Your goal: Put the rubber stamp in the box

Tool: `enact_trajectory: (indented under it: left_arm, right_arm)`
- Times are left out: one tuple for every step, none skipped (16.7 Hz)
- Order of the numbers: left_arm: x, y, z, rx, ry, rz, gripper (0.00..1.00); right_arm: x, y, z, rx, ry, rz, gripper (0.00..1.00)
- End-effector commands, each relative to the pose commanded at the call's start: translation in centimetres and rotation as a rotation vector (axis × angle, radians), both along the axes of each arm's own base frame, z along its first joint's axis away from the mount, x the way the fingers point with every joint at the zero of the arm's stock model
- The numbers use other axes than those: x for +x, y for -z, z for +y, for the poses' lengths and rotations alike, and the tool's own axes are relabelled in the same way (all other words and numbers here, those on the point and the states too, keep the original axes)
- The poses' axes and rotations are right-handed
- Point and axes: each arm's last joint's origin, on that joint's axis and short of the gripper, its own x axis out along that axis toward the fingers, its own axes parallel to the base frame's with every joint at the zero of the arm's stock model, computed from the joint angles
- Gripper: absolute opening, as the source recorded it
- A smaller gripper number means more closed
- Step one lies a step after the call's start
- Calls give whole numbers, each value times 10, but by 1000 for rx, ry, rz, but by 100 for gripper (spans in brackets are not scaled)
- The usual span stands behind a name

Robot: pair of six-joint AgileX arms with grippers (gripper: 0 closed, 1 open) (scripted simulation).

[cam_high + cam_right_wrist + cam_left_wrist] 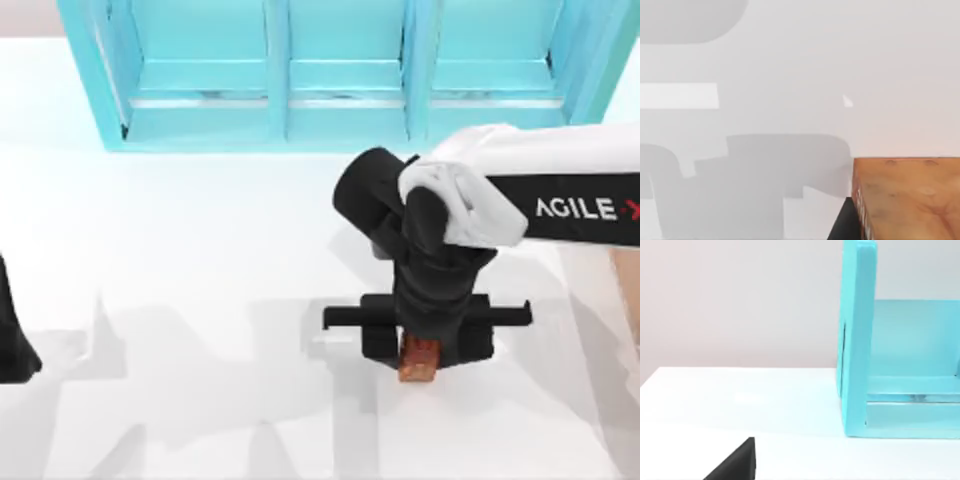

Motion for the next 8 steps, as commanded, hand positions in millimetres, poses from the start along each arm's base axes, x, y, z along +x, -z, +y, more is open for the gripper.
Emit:
enact_trajectory:
  left_arm:
    - [0, 0, 0, 0, 0, 0, 100]
    - [0, 0, 0, 0, 0, 0, 100]
    - [0, 0, 0, 0, 0, 0, 100]
    - [0, 0, 0, 0, 0, 0, 100]
    - [0, 0, 0, 0, 0, 0, 100]
    - [0, 0, 0, 0, 0, 0, 100]
    - [0, 0, 0, 0, 0, 0, 100]
    - [0, 0, 0, 0, 0, 0, 100]
  right_arm:
    - [0, 0, 0, 0, 0, 0, 10]
    - [0, 0, 0, 0, 0, 0, 2]
    - [0, 0, 0, 0, 0, 0, 0]
    - [0, 0, 0, 0, 0, 0, 0]
    - [0, 0, 0, 0, 0, 0, 0]
    - [0, 0, 0, 0, 0, 0, 0]
    - [0, 0, 0, 0, 0, 0, 0]
    - [0, 0, 0, 0, 0, 0, 0]
